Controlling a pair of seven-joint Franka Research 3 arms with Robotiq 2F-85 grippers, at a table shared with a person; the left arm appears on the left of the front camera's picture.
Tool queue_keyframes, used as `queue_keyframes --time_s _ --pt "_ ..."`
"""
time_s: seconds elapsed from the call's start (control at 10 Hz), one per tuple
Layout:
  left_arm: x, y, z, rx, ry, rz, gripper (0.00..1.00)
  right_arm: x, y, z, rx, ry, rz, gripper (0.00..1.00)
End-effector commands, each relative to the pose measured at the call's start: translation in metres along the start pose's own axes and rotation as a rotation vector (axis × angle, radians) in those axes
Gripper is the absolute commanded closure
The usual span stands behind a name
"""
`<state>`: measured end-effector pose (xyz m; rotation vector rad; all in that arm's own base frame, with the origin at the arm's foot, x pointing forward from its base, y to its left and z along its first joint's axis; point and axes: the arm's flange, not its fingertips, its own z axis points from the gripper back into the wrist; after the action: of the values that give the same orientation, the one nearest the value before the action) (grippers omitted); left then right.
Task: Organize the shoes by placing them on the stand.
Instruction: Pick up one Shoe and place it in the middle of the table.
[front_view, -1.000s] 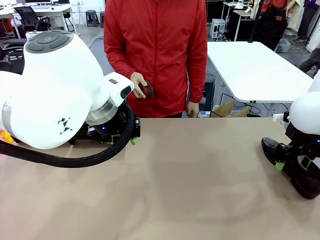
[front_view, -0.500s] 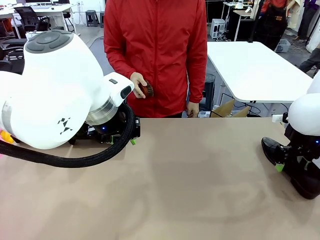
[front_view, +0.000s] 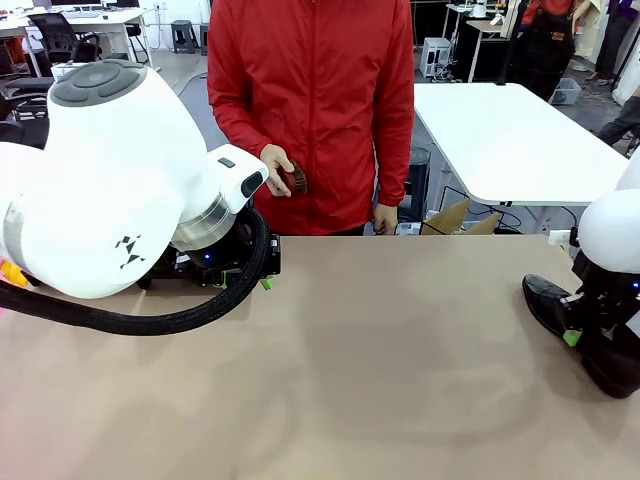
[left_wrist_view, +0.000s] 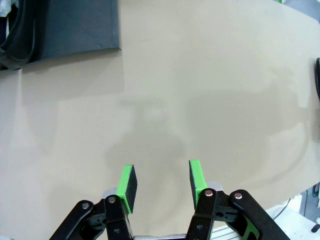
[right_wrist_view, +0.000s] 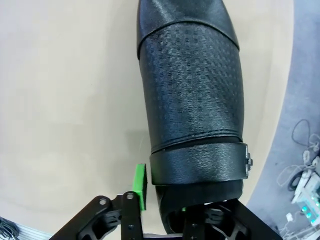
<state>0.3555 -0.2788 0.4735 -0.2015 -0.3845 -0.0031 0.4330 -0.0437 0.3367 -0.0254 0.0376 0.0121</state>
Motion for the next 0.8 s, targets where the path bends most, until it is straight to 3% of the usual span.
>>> queue_keyframes --time_s 0.0,0.3,0.5,0.7 --pt "0.001 0.0 0.001 0.008 -0.015 -0.003 0.43 0.002 -0.004 -0.002 -0.048 -0.025 -0.026 1.0" --pt "0.001 0.0 0.001 0.008 -0.015 -0.003 0.43 0.001 -0.016 -0.003 -0.058 -0.036 -0.062 1.0" --pt "0.001 0.0 0.001 0.008 -0.015 -0.003 0.43 -0.008 -0.006 0.015 -0.062 -0.06 -0.121 1.0" --pt "0.001 0.0 0.001 0.008 -0.015 -0.003 0.43 -0.034 0.027 0.065 -0.064 -0.213 -0.21 1.0"
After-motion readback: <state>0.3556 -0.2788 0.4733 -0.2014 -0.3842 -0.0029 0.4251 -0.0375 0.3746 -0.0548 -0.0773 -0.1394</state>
